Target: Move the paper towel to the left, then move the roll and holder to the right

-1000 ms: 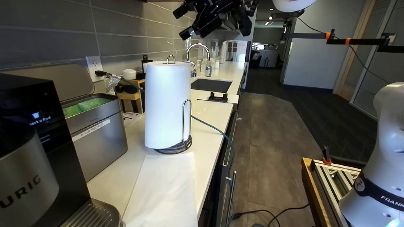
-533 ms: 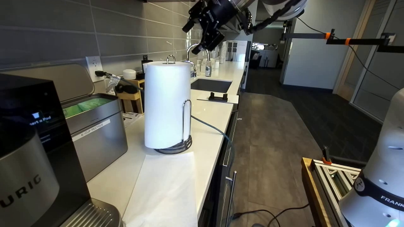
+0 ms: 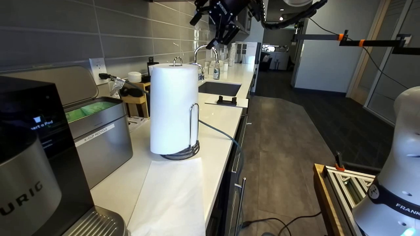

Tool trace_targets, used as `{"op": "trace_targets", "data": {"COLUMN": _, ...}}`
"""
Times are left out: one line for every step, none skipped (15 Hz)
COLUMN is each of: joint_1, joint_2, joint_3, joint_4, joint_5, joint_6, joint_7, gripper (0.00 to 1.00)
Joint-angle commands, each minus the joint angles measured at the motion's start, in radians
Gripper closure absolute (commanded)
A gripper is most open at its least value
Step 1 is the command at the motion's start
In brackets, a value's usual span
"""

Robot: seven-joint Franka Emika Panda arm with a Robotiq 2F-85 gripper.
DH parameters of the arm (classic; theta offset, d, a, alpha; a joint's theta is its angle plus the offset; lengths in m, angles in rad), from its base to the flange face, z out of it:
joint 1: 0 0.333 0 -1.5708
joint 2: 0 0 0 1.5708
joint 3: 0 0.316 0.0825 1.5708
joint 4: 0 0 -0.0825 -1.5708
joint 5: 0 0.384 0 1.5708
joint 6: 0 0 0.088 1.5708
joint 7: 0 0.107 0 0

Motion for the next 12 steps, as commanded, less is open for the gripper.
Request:
{"op": "trace_targets", "data": {"joint_1": 0.059, "joint_2": -0.002, "joint_3": -0.053, "joint_4": 0.0, "joint_5": -0.034, "joint_6": 0.024, "joint_7": -0.007, "gripper": 0.0}}
{"op": "trace_targets", "data": {"joint_1": 0.08, "joint_2": -0.002, "joint_3": -0.07, "joint_4": -0.001, "joint_5": -0.031, "joint_6": 0.049, "joint_7": -0.034, "gripper": 0.0}}
{"op": "trace_targets", "data": {"joint_1": 0.091, "joint_2": -0.002, "joint_3": -0.079, "joint_4": -0.002, "joint_5": -0.028, "joint_6": 0.057, "joint_7": -0.047, "gripper": 0.0}}
{"op": "trace_targets", "data": {"joint_1": 0.096, "joint_2": -0.002, "joint_3": -0.083, "joint_4": -0.003, "joint_5": -0.027, "joint_6": 0.059, "joint_7": -0.054, "gripper": 0.0}}
{"op": "trace_targets", "data": {"joint_1": 0.098, "joint_2": -0.002, "joint_3": -0.084, "joint_4": -0.003, "joint_5": -0.027, "joint_6": 0.06, "joint_7": -0.058, "gripper": 0.0}}
{"op": "trace_targets", "data": {"joint_1": 0.157, "joint_2": -0.007, "joint_3": -0.121, "joint_4": -0.008, "joint_5": 0.003, "joint_6": 0.104, "joint_7": -0.139, "gripper": 0.0}}
{"op": "trace_targets", "data": {"joint_1": 0.186, "joint_2": -0.02, "joint_3": -0.142, "joint_4": 0.006, "joint_5": -0.012, "joint_6": 0.094, "joint_7": -0.218, "gripper": 0.0}}
{"op": "trace_targets", "data": {"joint_1": 0.196, "joint_2": -0.034, "joint_3": -0.146, "joint_4": 0.024, "joint_5": 0.012, "joint_6": 0.069, "joint_7": -0.283, "gripper": 0.0}}
{"op": "trace_targets", "data": {"joint_1": 0.21, "joint_2": -0.043, "joint_3": -0.158, "joint_4": 0.05, "joint_5": -0.003, "joint_6": 0.039, "joint_7": -0.33, "gripper": 0.0}}
{"op": "trace_targets", "data": {"joint_1": 0.23, "joint_2": -0.051, "joint_3": -0.172, "joint_4": 0.069, "joint_5": -0.005, "joint_6": 0.022, "joint_7": -0.383, "gripper": 0.0}}
{"op": "trace_targets", "data": {"joint_1": 0.229, "joint_2": -0.048, "joint_3": -0.171, "joint_4": 0.095, "joint_5": -0.023, "joint_6": 0.005, "joint_7": -0.423, "gripper": 0.0}}
{"op": "trace_targets", "data": {"joint_1": 0.244, "joint_2": -0.045, "joint_3": -0.181, "joint_4": 0.113, "joint_5": -0.032, "joint_6": -0.005, "joint_7": -0.465, "gripper": 0.0}}
